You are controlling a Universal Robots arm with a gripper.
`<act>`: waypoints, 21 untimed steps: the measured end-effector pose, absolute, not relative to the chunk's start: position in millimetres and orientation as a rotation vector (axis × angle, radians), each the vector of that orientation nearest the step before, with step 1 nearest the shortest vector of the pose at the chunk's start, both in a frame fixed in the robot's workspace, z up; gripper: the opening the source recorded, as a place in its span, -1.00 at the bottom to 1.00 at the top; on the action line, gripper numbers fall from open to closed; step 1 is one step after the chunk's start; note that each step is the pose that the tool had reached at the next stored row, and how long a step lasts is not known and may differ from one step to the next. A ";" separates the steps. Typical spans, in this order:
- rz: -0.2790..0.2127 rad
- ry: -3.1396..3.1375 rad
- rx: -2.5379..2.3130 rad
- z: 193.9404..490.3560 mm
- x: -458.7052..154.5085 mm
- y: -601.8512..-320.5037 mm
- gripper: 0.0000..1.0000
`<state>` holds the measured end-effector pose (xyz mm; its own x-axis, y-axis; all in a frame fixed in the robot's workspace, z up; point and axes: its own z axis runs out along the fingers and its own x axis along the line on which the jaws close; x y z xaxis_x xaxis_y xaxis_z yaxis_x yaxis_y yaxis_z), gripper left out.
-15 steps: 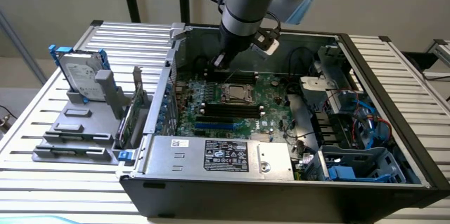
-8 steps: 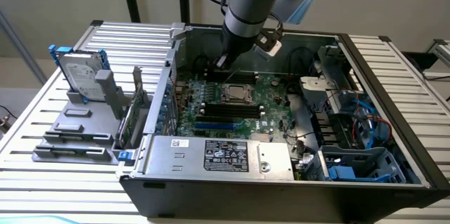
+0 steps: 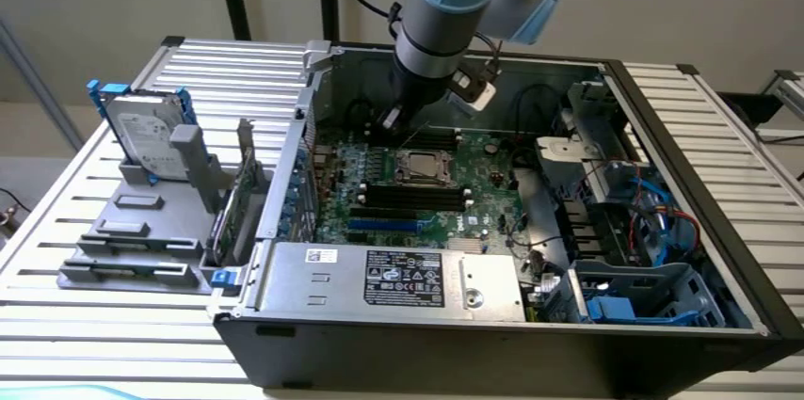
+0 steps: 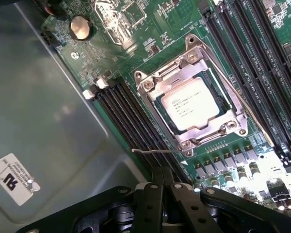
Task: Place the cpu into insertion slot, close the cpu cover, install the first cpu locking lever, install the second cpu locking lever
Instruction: 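Install the first cpu locking lever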
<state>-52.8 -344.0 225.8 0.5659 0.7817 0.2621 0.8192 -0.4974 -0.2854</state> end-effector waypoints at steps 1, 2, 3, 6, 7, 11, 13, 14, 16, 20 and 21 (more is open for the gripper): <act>-0.138 -1.301 -2.426 224.2 -53.4 -343.9 -0.79; -0.140 -1.302 -2.426 222.2 -54.0 -343.7 -0.79; -0.142 -1.303 -2.427 220.6 -54.4 -343.5 -0.79; -0.154 -1.309 -2.433 217.0 -54.9 -342.2 -0.79; -0.158 -1.312 -2.436 216.1 -55.0 -341.8 -0.79; -0.162 -1.326 -2.455 213.2 -55.8 -340.1 -0.79; -0.156 -1.331 -2.465 211.3 -56.1 -338.7 -0.79; -0.153 -1.333 -2.470 210.4 -56.2 -337.5 -0.79; -0.147 -1.337 -2.478 208.9 -56.3 -334.2 -0.79; -0.131 -1.347 -2.498 207.9 -56.3 -328.9 -0.79; -0.125 -1.351 -2.506 207.8 -56.3 -328.6 -0.79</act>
<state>-56.3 -328.6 207.8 0.5564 0.8035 0.2117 0.8286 -0.5179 -0.2124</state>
